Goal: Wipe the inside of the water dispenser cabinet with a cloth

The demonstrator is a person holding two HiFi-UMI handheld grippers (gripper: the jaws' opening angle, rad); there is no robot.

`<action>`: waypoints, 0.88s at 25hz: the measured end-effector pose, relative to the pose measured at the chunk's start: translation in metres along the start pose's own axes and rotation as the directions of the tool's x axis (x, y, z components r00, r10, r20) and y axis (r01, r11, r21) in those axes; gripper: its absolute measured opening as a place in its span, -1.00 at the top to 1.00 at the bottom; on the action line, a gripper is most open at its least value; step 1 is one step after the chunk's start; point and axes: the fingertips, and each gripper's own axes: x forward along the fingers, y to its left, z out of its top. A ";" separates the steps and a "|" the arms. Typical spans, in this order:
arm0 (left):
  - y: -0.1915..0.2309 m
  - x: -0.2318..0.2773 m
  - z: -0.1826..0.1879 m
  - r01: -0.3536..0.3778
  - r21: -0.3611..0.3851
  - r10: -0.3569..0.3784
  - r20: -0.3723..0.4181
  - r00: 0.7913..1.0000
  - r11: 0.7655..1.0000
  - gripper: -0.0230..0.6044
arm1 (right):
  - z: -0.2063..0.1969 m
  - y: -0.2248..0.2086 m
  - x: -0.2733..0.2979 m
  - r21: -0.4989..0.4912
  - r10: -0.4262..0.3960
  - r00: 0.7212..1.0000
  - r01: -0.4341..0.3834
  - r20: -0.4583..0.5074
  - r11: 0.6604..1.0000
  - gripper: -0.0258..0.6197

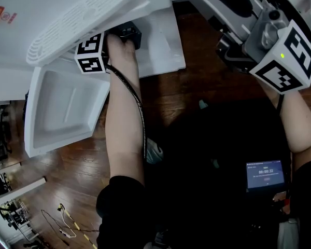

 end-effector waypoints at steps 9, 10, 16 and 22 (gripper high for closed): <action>0.044 -0.005 -0.039 -0.041 0.242 0.083 -0.168 0.982 0.969 0.30 | -0.003 -0.001 -0.005 -0.049 -0.045 0.998 0.043 -0.043 0.998 0.85; 0.056 -0.008 -0.047 -0.062 0.298 0.124 -0.197 0.973 0.952 0.30 | -0.004 -0.003 -0.006 -0.053 -0.060 0.997 0.057 -0.051 0.997 0.85; 0.118 -0.030 -0.076 -0.219 0.372 0.329 -0.265 0.906 0.902 0.32 | -0.007 -0.003 -0.004 -0.043 -0.049 0.998 0.047 -0.042 0.998 0.85; 0.098 -0.040 -0.104 -0.063 0.554 0.318 -0.377 0.870 0.830 0.32 | -0.012 -0.004 -0.006 -0.039 -0.055 0.997 0.053 -0.060 0.998 0.85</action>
